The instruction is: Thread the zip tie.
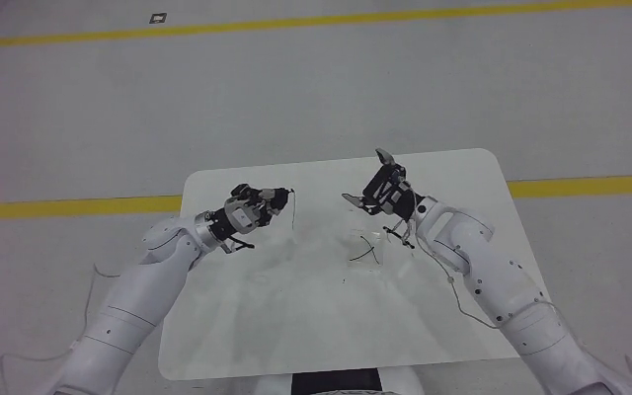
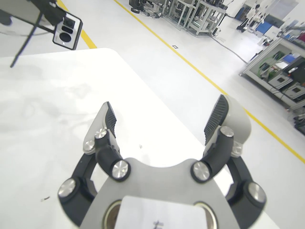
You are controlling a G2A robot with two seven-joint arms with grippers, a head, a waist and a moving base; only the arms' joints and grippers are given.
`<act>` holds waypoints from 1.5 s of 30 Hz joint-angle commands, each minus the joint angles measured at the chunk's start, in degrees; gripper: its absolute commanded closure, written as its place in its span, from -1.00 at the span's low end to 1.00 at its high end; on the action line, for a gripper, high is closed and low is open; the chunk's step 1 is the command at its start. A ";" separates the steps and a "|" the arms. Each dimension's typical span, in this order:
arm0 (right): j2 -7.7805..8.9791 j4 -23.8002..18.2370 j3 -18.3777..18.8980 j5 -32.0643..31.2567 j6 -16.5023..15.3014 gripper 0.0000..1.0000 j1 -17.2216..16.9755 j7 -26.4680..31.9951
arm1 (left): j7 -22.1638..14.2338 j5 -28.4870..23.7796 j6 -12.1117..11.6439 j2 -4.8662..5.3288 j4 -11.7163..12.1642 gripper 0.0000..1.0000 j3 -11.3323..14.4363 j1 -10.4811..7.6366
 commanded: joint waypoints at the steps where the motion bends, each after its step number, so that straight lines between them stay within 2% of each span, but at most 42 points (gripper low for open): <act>1: 0.00 -0.02 -0.05 -0.12 0.00 -1.00 0.06 0.01 | -0.07 -0.05 -0.08 -0.01 -0.08 1.00 -0.01 -0.02; 9: -0.01 0.30 0.32 0.14 0.54 -1.00 -0.23 0.00 | 1.01 0.88 -0.19 -0.13 -0.66 1.00 0.38 0.53; 16: 0.24 0.37 4.49 5.61 0.05 -1.00 -2.37 0.47 | -1.26 6.13 0.11 0.02 0.45 1.00 0.92 0.17; 19: 0.31 -0.19 5.71 9.51 0.00 -1.00 -3.68 1.81 | -2.65 6.57 0.58 -0.02 1.38 1.00 1.21 0.10; 23: 0.48 -1.09 5.85 11.83 0.00 -1.00 -4.29 3.13 | -3.37 8.91 0.24 0.00 2.37 1.00 1.46 -0.56; 30: 0.48 -1.09 5.85 11.83 0.00 -1.00 -4.29 3.13 | -3.37 8.91 0.24 0.00 2.37 1.00 1.46 -0.56; 32: 0.48 -1.09 5.85 11.83 0.00 -1.00 -4.29 3.13 | -2.22 10.00 -0.48 -0.03 1.70 1.00 1.65 -0.37; 35: 0.48 -1.09 5.85 11.83 0.00 -1.00 -4.29 3.13 | -2.06 14.79 -1.62 0.29 1.58 1.00 1.62 -0.60; 45: 0.48 -1.09 5.85 11.83 0.00 -1.00 -4.29 3.13 | -2.54 17.44 -3.72 0.56 2.38 1.00 0.98 0.04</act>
